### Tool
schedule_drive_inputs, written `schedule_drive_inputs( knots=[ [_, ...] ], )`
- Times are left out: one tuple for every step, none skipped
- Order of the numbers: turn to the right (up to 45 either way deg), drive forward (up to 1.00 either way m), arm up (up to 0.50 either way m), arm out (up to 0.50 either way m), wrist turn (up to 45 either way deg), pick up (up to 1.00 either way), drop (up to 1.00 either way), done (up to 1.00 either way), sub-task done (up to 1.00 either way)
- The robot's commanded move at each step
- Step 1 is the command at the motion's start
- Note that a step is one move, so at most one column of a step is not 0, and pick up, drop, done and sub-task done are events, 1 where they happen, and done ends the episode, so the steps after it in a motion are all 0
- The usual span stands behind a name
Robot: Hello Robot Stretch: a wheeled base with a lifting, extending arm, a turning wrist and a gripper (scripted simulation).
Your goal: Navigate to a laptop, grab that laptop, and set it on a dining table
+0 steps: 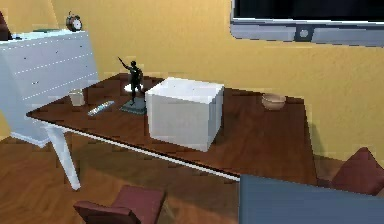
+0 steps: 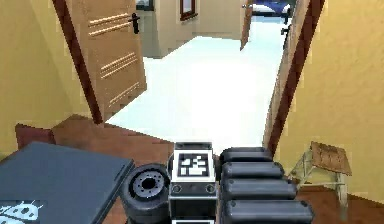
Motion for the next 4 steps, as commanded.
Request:
schedule_drive_inputs(
  knots=[
    [0.0, 0.25, 0.00, 0.00, 0.0, 0.00, 0.00, 0.00, 0.00],
    [-45.0, 0.00, 0.00, 0.00, 0.0, 0.00, 0.00, 0.00, 0.00],
    [-24.0, 0.00, 0.00, 0.00, 0.0, 0.00, 0.00, 0.00, 0.00],
    [0.0, 0.00, 0.00, 0.48, 0.0, 0.00, 0.00, 0.00, 0.00]
  ],
)
